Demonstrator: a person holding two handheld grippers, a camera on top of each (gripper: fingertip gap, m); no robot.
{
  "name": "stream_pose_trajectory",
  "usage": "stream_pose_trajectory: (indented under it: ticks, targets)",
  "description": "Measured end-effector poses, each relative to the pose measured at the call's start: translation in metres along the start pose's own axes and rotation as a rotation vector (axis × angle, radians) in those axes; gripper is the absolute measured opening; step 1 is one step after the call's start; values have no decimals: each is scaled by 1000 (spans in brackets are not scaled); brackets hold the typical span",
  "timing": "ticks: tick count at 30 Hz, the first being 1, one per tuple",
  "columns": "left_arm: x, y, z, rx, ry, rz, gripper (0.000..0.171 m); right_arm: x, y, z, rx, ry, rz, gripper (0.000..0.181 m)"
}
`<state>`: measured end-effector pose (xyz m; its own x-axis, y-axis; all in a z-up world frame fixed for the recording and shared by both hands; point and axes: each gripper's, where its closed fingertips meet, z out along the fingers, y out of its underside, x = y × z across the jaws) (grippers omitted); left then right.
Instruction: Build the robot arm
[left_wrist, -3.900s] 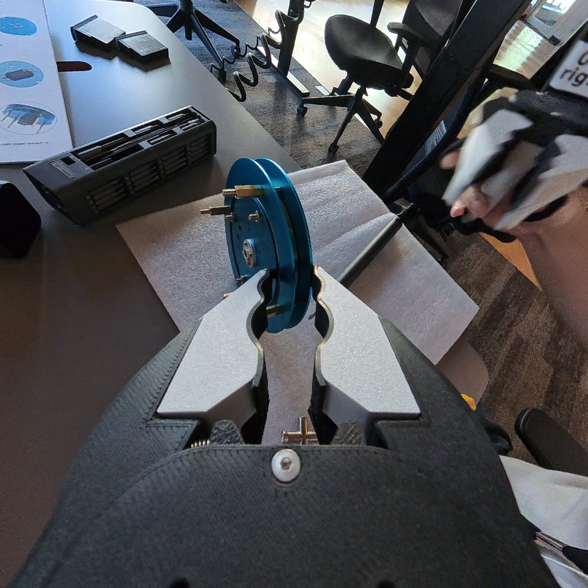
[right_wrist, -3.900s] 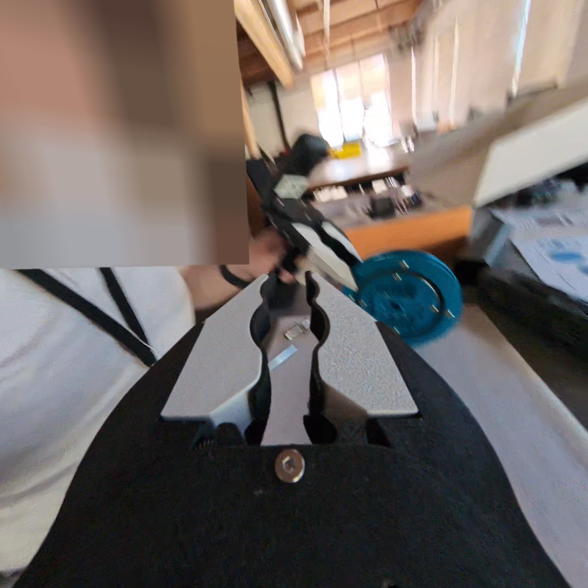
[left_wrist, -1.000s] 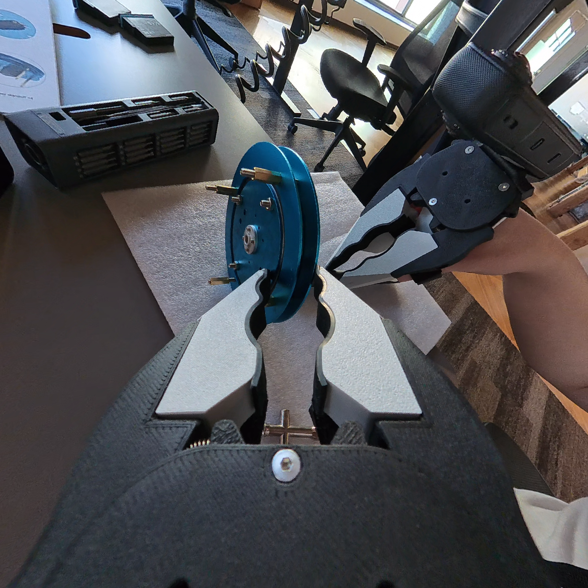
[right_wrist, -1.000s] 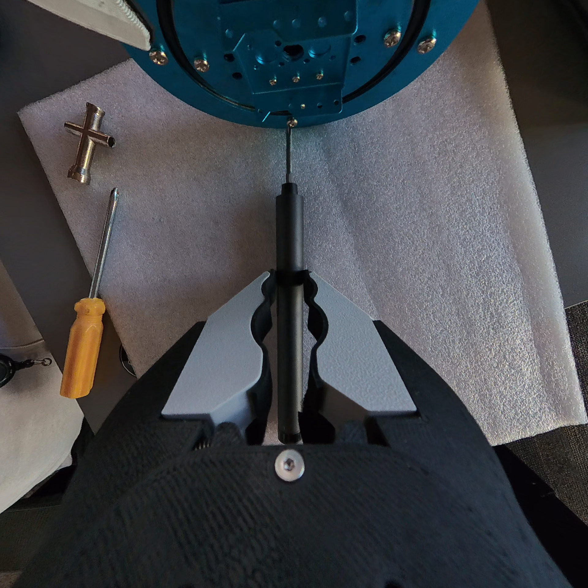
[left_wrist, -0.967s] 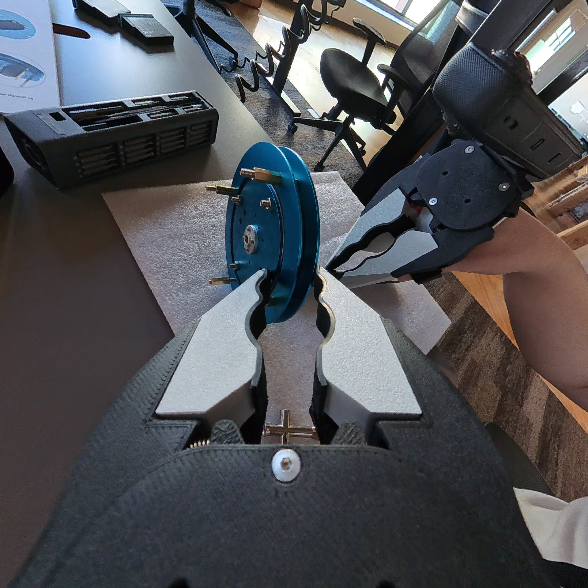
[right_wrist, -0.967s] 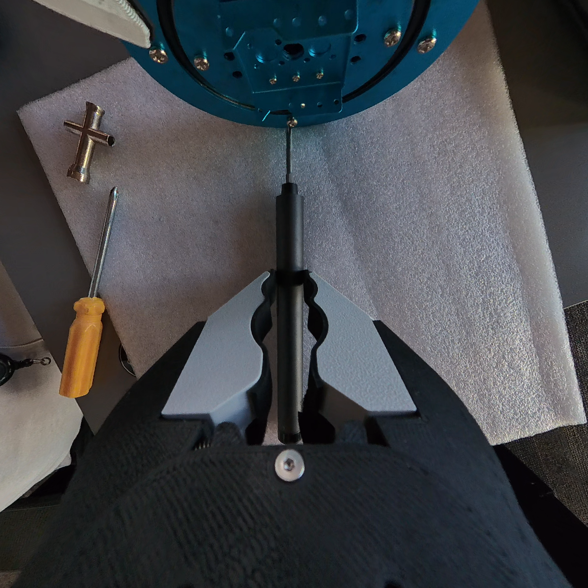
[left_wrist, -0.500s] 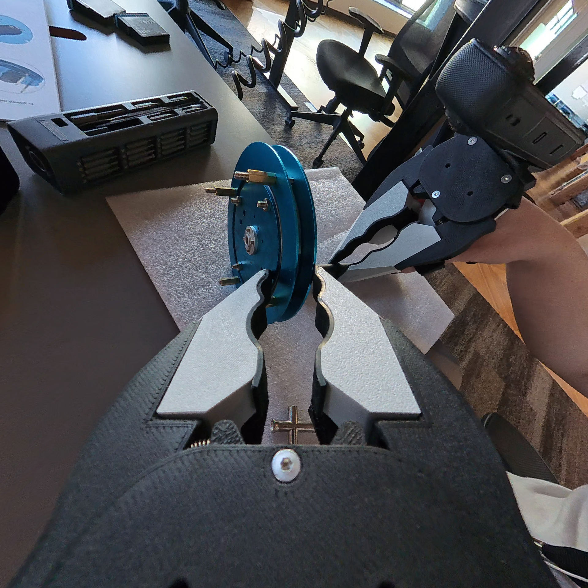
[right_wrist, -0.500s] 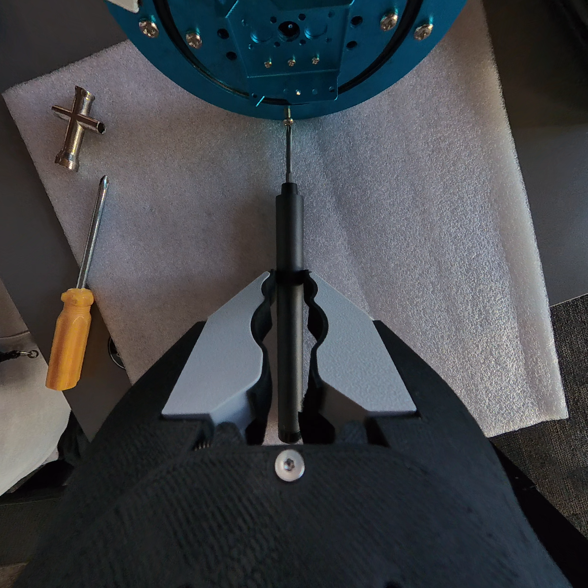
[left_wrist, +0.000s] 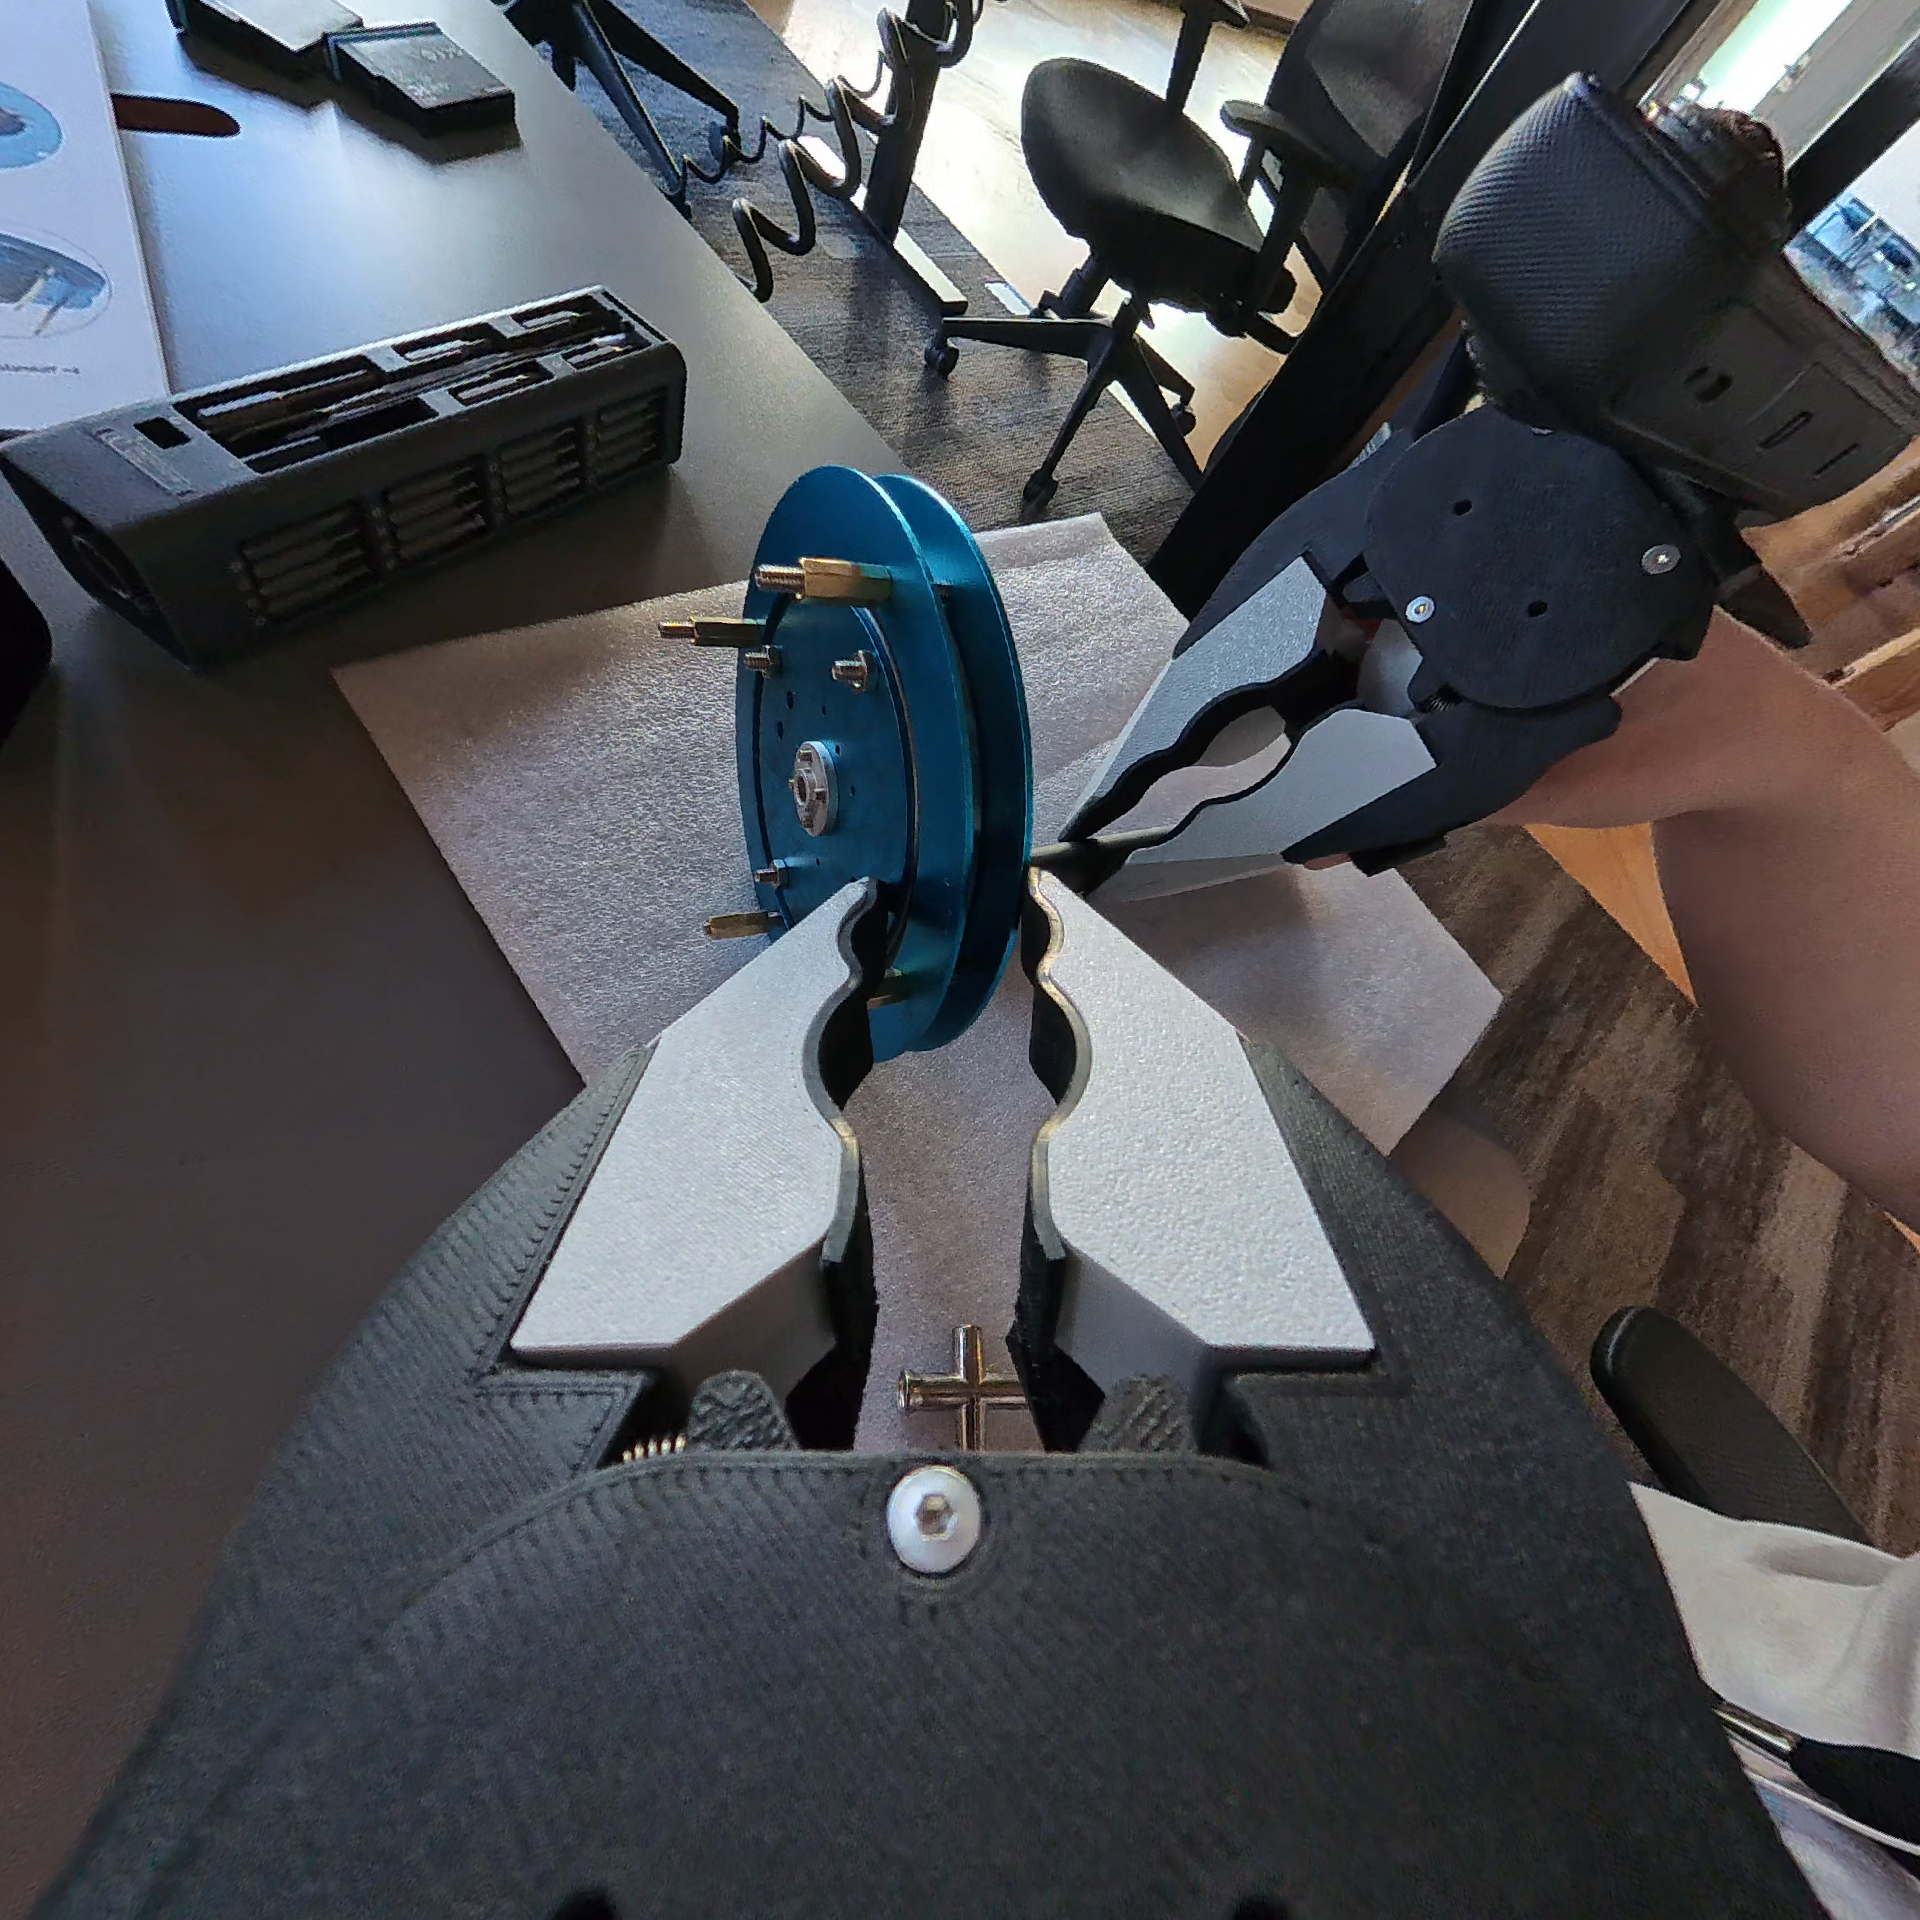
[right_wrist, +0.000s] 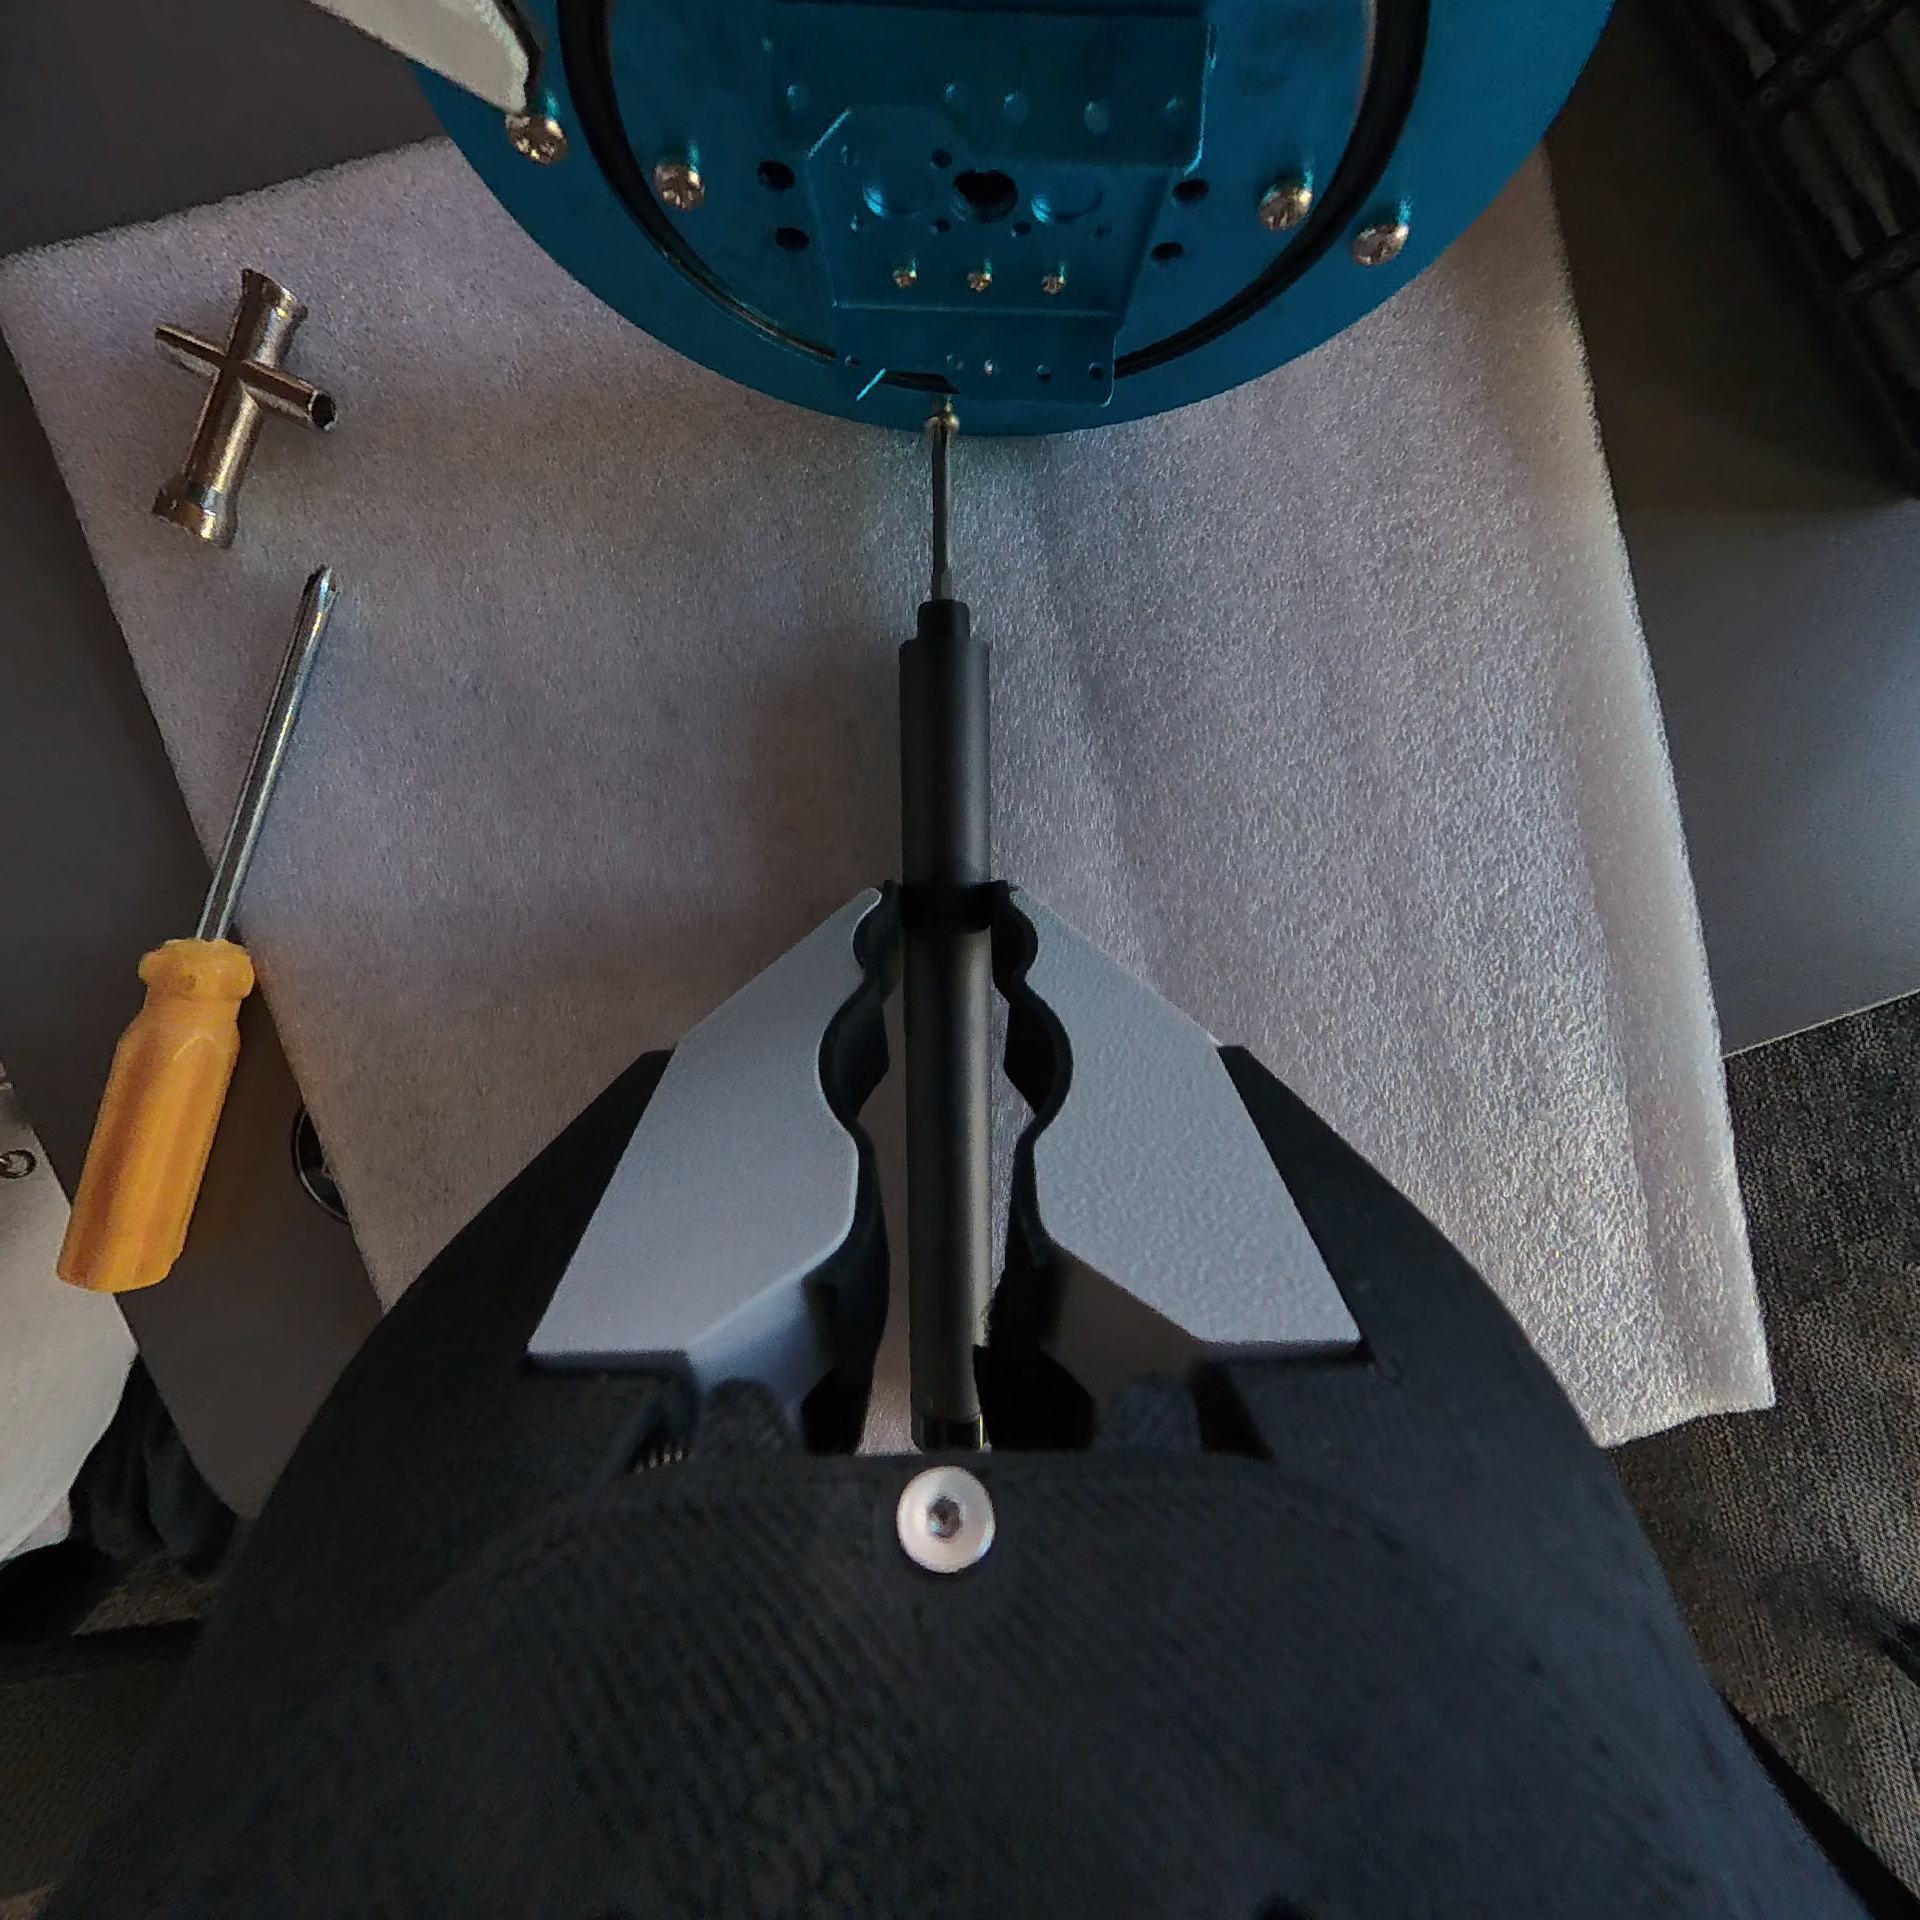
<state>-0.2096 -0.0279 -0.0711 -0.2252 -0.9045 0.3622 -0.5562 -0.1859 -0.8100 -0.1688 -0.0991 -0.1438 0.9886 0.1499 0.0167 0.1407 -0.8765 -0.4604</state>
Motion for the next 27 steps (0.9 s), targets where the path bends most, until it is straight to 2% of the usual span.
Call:
stream_pose_trajectory:
  ticks: [8,13,27]
  targets:
    - [2,1,2,-15,15,-18,26,1,-2,1,15,18,-11,15]
    - [10,6,8,-31,61,-50,35,2,0,0,45,18,7,15]
    - [9,5,6,-30,83,-80,35,2,-2,1,99,36,5,15]
